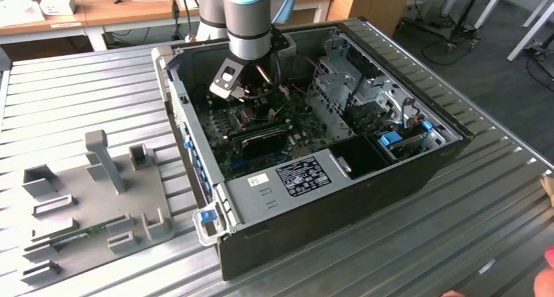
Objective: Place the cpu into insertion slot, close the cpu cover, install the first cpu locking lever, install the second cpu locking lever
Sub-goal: 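Place the cpu into insertion slot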
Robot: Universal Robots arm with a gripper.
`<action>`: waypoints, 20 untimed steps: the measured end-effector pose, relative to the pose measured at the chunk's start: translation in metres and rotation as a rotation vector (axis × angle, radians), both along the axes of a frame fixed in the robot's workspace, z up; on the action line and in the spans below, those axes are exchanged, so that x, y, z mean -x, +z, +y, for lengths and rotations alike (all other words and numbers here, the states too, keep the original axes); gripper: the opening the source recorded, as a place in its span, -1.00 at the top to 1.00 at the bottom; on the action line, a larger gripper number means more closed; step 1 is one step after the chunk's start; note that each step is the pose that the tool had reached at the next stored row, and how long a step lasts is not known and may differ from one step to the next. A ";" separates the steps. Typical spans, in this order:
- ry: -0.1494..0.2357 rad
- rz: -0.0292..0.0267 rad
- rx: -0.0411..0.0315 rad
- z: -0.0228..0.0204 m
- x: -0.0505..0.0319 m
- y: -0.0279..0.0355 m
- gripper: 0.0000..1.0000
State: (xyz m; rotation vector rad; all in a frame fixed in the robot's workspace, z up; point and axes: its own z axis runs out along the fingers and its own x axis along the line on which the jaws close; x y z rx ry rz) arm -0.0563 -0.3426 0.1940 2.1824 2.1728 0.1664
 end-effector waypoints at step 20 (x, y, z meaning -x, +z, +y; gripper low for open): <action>0.000 0.0001 0.0001 0.0000 0.0005 -0.0029 -0.08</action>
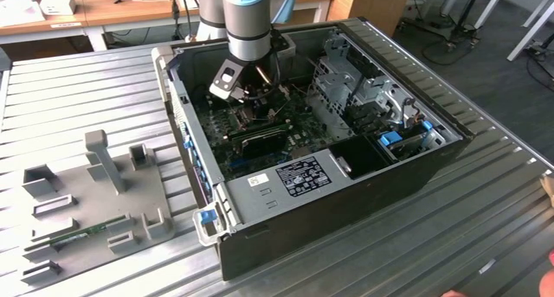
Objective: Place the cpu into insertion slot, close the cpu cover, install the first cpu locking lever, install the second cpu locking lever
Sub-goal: 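Place the cpu into insertion slot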
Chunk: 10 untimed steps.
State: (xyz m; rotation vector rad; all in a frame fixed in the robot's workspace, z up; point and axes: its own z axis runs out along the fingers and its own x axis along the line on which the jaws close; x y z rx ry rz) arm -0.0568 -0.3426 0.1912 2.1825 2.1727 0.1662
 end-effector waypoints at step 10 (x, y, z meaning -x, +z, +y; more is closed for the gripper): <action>0.000 -0.0001 -0.0001 0.0000 0.0000 -0.0009 -0.08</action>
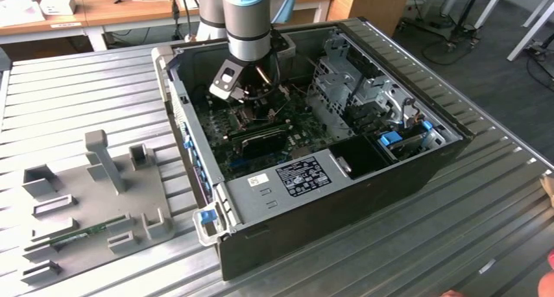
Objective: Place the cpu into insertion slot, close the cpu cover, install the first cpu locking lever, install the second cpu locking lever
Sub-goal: 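Place the cpu into insertion slot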
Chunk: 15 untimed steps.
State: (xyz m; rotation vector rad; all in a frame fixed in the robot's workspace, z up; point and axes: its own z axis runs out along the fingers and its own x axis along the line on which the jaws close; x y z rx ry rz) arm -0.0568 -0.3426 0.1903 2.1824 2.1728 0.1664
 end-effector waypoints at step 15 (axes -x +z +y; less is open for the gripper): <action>0.000 0.0000 0.0000 0.0000 0.0000 0.0000 -0.34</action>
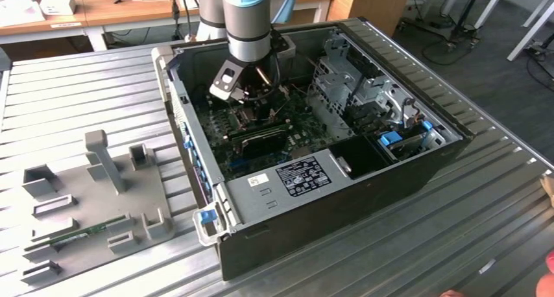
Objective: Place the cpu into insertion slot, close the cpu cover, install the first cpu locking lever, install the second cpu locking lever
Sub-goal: 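Place the cpu into insertion slot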
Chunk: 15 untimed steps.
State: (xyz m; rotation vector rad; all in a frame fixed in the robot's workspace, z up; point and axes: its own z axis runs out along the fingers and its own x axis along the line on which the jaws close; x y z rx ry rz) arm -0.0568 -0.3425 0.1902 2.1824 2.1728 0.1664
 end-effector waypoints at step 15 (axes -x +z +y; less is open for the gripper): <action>0.000 -0.0002 -0.0002 0.0000 0.0000 0.0197 -0.34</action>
